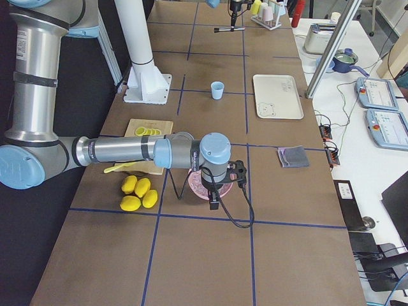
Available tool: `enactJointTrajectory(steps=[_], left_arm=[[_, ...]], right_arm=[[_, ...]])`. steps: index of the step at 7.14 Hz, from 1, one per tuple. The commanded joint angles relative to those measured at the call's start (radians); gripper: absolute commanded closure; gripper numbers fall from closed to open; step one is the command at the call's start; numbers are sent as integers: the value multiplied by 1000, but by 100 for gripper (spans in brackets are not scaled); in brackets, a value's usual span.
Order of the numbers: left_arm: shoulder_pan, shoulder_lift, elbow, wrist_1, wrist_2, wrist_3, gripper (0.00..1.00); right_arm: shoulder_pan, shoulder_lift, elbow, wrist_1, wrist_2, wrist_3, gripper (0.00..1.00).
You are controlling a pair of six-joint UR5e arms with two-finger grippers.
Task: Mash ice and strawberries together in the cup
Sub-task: 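Carry the steel muddler with the left gripper over the light-blue cup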
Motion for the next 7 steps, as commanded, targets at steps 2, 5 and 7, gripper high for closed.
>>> enactJointTrajectory(steps=[2,5,7], left_arm=[[417,-251,-130,-111,454,-103,100],[504,-255,62,-759,845,-100,100],[537,-301,119,-880,985,-98,98]], right_arm=[[0,0,-6,0,-2,0,0],[0,0,-20,0,-1,-2,0],[0,2,-18,0,-1,-2,0]])
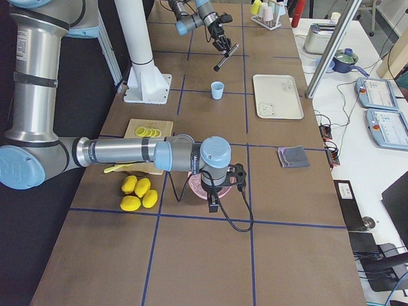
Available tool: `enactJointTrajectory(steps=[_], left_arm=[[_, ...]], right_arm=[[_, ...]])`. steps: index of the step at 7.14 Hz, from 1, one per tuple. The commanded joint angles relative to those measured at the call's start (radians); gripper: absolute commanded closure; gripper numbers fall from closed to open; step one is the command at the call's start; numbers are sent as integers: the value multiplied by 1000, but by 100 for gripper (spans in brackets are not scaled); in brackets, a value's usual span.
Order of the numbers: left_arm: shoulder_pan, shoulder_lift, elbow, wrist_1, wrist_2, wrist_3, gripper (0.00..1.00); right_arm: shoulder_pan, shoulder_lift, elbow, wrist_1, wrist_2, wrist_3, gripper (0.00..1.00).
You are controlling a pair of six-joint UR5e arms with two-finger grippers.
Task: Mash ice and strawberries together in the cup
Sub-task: 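Carry the steel muddler with the left gripper over the light-blue cup, then lower the muddler tip into the light-blue cup with the left gripper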
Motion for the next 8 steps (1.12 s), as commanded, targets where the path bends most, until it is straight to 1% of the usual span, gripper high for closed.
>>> enactJointTrajectory(steps=[1,2,3,5,6,7,8], left_arm=[[14,-36,120,-239,78,79,98],[35,-44,197,-363,127,253,99],[77,-62,229,-392,193,288,99],[89,-64,222,-400,199,322,99],[101,-52,224,-427,199,376,99],[140,-50,234,-453,209,433,99],[175,-44,234,-458,286,444,99]], right_arm=[[0,1,-1,0,2,1,0],[0,1,0,0,1,0,0],[0,1,0,0,2,1,0],[0,1,-1,0,7,0,0],[0,1,-1,0,8,0,0],[0,1,-1,0,10,1,0],[-2,1,-1,0,10,1,0]])
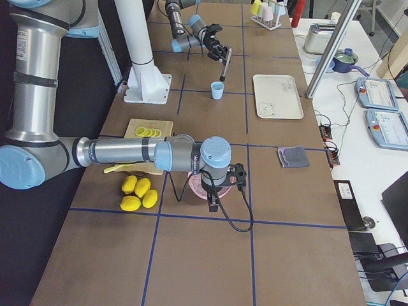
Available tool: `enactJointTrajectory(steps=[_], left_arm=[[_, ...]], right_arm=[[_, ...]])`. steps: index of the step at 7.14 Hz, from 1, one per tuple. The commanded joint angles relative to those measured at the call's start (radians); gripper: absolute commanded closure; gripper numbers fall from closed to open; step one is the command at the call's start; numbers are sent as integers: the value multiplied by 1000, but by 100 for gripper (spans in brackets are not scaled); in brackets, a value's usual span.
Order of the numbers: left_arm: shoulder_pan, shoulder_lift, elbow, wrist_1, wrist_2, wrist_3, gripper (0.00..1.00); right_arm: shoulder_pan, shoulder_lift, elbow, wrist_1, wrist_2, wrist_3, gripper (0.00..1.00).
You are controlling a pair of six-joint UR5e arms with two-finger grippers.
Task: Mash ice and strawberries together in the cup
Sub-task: 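Lower the muddler tip into the light-blue cup with the left gripper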
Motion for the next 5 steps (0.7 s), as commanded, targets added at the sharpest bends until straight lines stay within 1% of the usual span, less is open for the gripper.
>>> enactJointTrajectory(steps=[1,5], left_arm=[[61,0,5,-18,81,56,99],[68,-1,28,-18,83,58,99]], right_arm=[[-3,0,0,0,1,0,0],[-3,0,0,0,2,-1,0]])
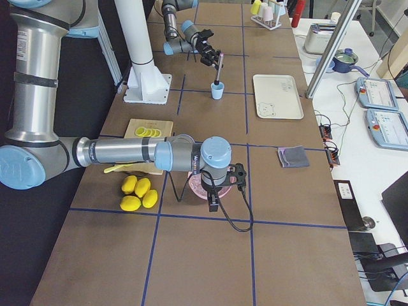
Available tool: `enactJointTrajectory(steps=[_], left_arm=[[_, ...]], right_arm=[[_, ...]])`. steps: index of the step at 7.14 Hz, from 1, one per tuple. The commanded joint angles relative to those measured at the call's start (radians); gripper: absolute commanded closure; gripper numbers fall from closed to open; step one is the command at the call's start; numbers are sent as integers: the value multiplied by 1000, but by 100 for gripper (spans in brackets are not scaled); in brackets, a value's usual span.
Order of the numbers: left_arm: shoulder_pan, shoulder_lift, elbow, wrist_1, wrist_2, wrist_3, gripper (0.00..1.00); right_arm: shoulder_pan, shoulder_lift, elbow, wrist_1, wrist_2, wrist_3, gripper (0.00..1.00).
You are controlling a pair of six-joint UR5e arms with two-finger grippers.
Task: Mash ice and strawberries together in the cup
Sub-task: 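Press the muddler down on the ice and strawberry in the cup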
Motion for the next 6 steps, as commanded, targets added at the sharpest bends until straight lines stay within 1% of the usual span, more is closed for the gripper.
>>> enactJointTrajectory(steps=[1,6], left_arm=[[1,-2,21,-3,1,0,98],[9,-5,55,-3,1,0,98]], right_arm=[[0,0,0,0,0,-1,0],[-2,0,0,0,0,-1,0]])
